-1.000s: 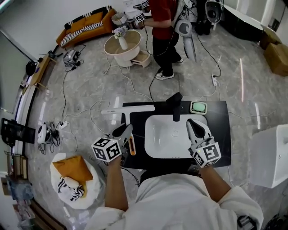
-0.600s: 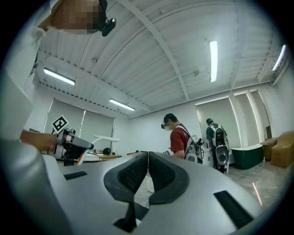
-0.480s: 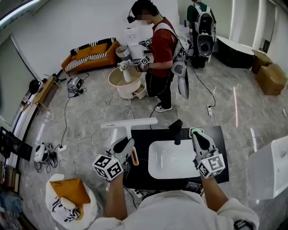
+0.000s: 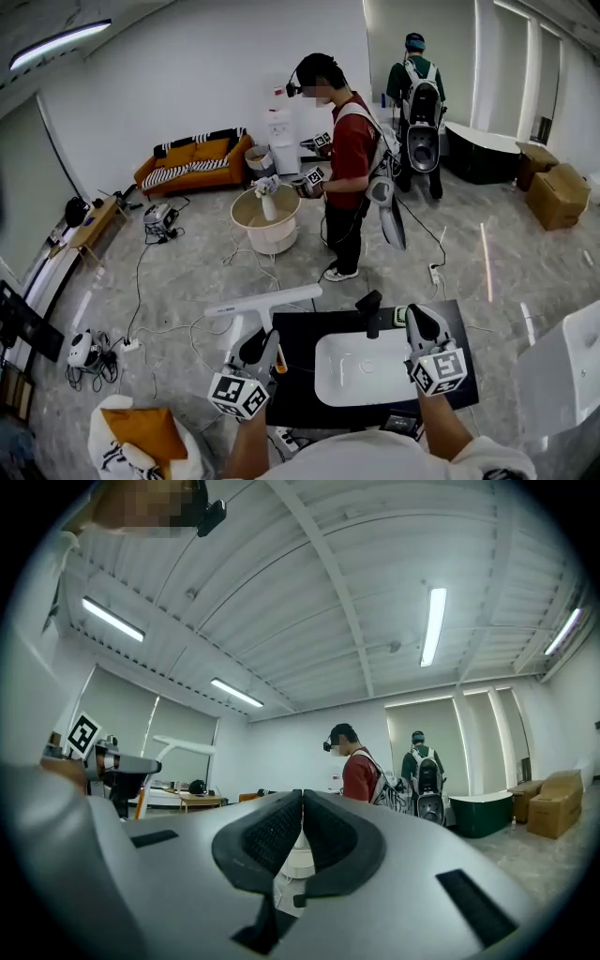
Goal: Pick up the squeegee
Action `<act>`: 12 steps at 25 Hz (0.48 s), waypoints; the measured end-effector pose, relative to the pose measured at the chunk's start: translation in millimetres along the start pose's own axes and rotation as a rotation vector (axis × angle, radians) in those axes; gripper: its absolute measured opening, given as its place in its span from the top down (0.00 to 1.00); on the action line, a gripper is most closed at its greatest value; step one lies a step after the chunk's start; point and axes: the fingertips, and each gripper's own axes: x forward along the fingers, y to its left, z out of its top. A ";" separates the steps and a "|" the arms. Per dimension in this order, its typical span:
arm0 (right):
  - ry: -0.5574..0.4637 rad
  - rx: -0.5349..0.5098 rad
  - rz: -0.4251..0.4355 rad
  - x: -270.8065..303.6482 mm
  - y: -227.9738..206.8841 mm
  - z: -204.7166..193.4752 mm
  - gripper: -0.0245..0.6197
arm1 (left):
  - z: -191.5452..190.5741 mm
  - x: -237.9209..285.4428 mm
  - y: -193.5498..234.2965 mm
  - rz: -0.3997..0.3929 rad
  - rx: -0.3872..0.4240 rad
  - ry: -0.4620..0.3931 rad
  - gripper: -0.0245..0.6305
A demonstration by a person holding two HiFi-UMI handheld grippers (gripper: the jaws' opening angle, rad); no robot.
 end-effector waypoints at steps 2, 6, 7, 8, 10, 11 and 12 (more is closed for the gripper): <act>0.012 0.009 -0.019 -3.4 0.1 0.0 0.94 | 5.2 -7.4 3.8 0.026 0.032 -0.014 0.85; 0.023 0.021 -0.028 -8.4 2.9 -1.7 0.94 | 10.3 -12.9 14.5 0.062 0.047 -0.026 0.85; 0.026 0.024 -0.024 -9.0 4.2 -2.9 0.94 | 9.8 -12.9 15.3 0.066 0.054 -0.024 0.85; 0.029 0.026 -0.020 -9.4 6.1 -4.1 0.94 | 8.8 -13.0 15.4 0.067 0.063 -0.021 0.85; 0.036 0.032 -0.009 -10.9 11.6 -5.9 0.94 | 6.4 -14.5 14.0 0.069 0.072 -0.017 0.85; 0.036 0.038 0.002 -12.2 15.2 -6.2 0.94 | 4.9 -15.4 12.7 0.067 0.071 -0.015 0.85; 0.033 0.045 0.020 -13.8 19.2 -6.0 0.94 | 3.2 -16.0 10.8 0.063 0.067 -0.014 0.85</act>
